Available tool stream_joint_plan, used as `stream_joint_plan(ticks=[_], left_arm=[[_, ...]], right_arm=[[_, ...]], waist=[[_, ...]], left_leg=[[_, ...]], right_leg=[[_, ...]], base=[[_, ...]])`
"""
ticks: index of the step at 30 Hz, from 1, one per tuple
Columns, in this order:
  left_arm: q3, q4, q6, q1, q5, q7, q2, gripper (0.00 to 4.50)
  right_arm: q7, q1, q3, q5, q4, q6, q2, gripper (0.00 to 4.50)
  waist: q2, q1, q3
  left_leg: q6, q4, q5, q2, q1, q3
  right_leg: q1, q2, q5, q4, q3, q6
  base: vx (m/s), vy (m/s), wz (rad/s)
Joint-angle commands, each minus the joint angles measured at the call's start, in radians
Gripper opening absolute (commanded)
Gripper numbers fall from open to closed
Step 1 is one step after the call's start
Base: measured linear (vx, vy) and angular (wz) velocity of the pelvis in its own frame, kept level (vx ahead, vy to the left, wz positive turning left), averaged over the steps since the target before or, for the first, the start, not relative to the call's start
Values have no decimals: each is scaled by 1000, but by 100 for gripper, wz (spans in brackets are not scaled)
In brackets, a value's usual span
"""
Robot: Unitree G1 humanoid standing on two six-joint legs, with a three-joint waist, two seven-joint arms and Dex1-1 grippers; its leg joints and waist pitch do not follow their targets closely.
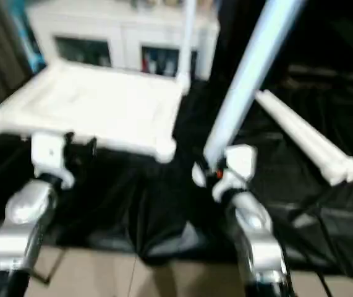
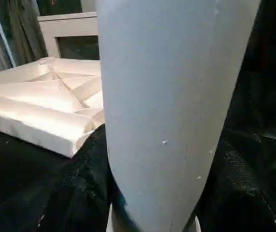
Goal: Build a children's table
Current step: Move to table
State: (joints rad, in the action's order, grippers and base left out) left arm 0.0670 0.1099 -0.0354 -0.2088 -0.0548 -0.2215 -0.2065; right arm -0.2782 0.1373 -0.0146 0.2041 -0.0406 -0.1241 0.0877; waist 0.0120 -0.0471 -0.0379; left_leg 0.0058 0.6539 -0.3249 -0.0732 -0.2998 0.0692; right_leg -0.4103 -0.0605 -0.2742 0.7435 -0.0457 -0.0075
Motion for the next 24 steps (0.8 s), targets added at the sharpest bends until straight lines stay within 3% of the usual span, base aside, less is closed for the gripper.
stream_joint_plan(ticks=[1, 2, 3, 4, 5, 6, 7, 8, 9, 10, 11, 12, 13, 14, 15, 16, 17, 18, 19, 20, 21, 22, 23, 24], left_arm=[[-19, -4, -1, -11, -4, -2, 12, 297], [-20, -4, -1, -11, -4, -2, 11, 297], [-21, -4, 0, -11, -6, -2, 10, 297], [-20, -2, 1, -12, -6, -2, 9, 297], [-21, -2, 1, -12, -6, -3, 8, 297], [-19, -2, 2, -12, -4, -5, 9, 297], [-18, -2, 2, -12, -3, -6, 10, 297], [-18, -2, 2, -12, -3, -6, 11, 297], [-19, -2, 2, -11, -2, -7, 11, 297], [-19, -2, 2, -11, -2, -7, 11, 297], [-19, -3, 2, -11, -2, -7, 11, 297], [-20, -3, 2, -11, -2, -7, 11, 297], [-21, -3, 3, -11, -1, -7, 11, 297], [-22, -2, 3, -11, -2, -7, 10, 297], [-23, -1, 4, -11, -2, -7, 9, 297], [-24, 0, 4, -11, -2, -7, 8, 297], [-25, 0, 5, -11, -2, -7, 8, 297], [-25, 2, 5, -12, -3, -8, 7, 297], [-25, 2, 6, -12, -3, -9, 7, 297], [-24, 2, 6, -12, -2, -10, 7, 297], [-23, 3, 6, -12, -1, -12, 8, 297], [-22, 3, 6, -12, -1, -14, 8, 297], [-22, 2, 5, -12, -1, -15, 8, 297], [-22, 2, 5, -12, -1, -15, 8, 297]], right_arm=[[4, 5, -27, 8, 18, 3, 15, 188], [2, 6, -29, 6, 18, 2, 14, 188], [1, 7, -31, 5, 18, 1, 12, 188], [0, 10, -32, 5, 15, 2, 12, 188], [0, 10, -32, 5, 13, 3, 12, 188], [1, 11, -31, 5, 12, 4, 13, 188], [2, 11, -30, 6, 11, 5, 14, 188], [3, 11, -29, 6, 11, 6, 15, 188], [3, 11, -29, 7, 9, 7, 16, 188], [3, 11, -29, 7, 9, 7, 16, 188], [3, 11, -29, 8, 8, 8, 16, 188], [2, 11, -30, 7, 8, 8, 16, 188], [0, 11, -31, 6, 7, 8, 15, 188], [-1, 12, -32, 5, 6, 8, 14, 188], [-2, 13, -33, 5, 4, 8, 13, 188], [-2, 13, -33, 4, 4, 8, 13, 188], [-2, 13, -33, 4, 4, 8, 12, 188], [-2, 14, -32, 3, 2, 9, 11, 188], [-2, 13, -32, 3, 3, 9, 10, 188], [-2, 13, -32, 3, 3, 9, 11, 188], [0, 12, -28, 5, 4, 10, 12, 188], [1, 11, -27, 6, 5, 10, 12, 188], [2, 11, -26, 7, 6, 9, 13, 188], [2, 11, -26, 7, 6, 9, 13, 188]], waist=[[6, 30, 55], [-30, 30, 60], [-73, -8, 47], [-67, -26, 60], [-56, -30, 61], [-51, -36, 58], [-38, -33, 49], [-7, -31, 46], [55, -16, 50], [63, 32, 50], [47, 46, 57], [47, 46, 53], [44, 45, 54], [22, 41, 52], [-5, 33, 47], [-34, 26, 51], [-70, -14, 70], [-54, -42, 60], [-50, -43, 55], [-38, -46, 44], [-11, -45, 41], [7, -42, 40], [46, -17, 39], [50, 14, 57]], left_leg=[[386, -118, 140, -123, 94, -84], [331, -83, 141, -58, 63, -31], [230, 9, 11, 7, -47, 24], [173, 54, -11, -3, -58, 19], [65, 81, 43, -31, -103, 3], [24, 80, 73, -35, -112, 0], [-19, 70, 116, -56, -130, -4], [-23, -7, 169, -92, -121, -7], [16, -121, 129, -134, -58, -26], [66, -133, 104, -180, 17, -76], [194, -135, 13, -217, 73, -120], [311, -122, 55, -212, 76, -117], [359, -115, 105, -209, 83, -111], [416, -113, 162, -199, 83, -90], [383, -102, 119, -147, 51, -42], [330, -83, 55, -103, 13, -6], [242, 27, -6, -12, -87, 43], [134, 69, 43, -41, -117, 23], [87, 71, 70, -43, -126, 20], [31, 52, 120, -53, -133, 17], [29, -10, 147, -83, -118, 16], [40, -51, 157, -98, -104, 21], [79, -126, 100, -151, -52, -12], [136, -131, 90, -191, 24, -57]], right_leg=[[-58, -26, 47, -61, -1, 17], [2, -63, 116, -142, 37, -40], [131, -154, -54, -235, 144, -144], [159, -197, -155, -250, 178, -206], [197, -207, -173, -235, 173, -302], [197, -193, -125, -229, 158, -333], [191, -179, -20, -229, 137, -389], [167, -135, -17, -221, 76, -378], [112, -11, -74, -165, -3, -237], [37, 26, -96, -88, -24, -169], [2, -1, -125, -44, -22, -92], [-28, -11, -81, -20, -20, -29], [-43, -17, -59, -18, -18, -7], [-54, -33, -10, -31, -4, 18], [-17, -57, 49, -106, 23, -14], [32, -79, 63, -152, 52, -30], [168, -152, 20, -211, 154, -160], [185, -194, -21, -225, 167, -240], [189, -180, -30, -223, 151, -261], [184, -159, -63, -230, 118, -289], [174, -132, -115, -235, 80, -301], [167, -108, -153, -237, 53, -283], [120, -15, -147, -179, -5, -191], [72, 3, -115, -121, -24, -160]], base=[[85, 3, 2], [110, -59, 2], [95, -95, 10], [95, -95, 10], [97, -78, 2], [113, -38, -7], [113, -38, -7], [98, 0, -4], [117, 50, -2], [117, 50, -2], [120, 59, 2], [103, 24, 2], [103, 24, 2], [101, -13, 1], [88, -49, 2], [88, -49, 2], [84, -86, 11], [86, -94, 12], [86, -94, 12], [87, -64, -1], [83, -25, 0], [83, -25, 0], [97, 40, 0], [122, 58, 2]])
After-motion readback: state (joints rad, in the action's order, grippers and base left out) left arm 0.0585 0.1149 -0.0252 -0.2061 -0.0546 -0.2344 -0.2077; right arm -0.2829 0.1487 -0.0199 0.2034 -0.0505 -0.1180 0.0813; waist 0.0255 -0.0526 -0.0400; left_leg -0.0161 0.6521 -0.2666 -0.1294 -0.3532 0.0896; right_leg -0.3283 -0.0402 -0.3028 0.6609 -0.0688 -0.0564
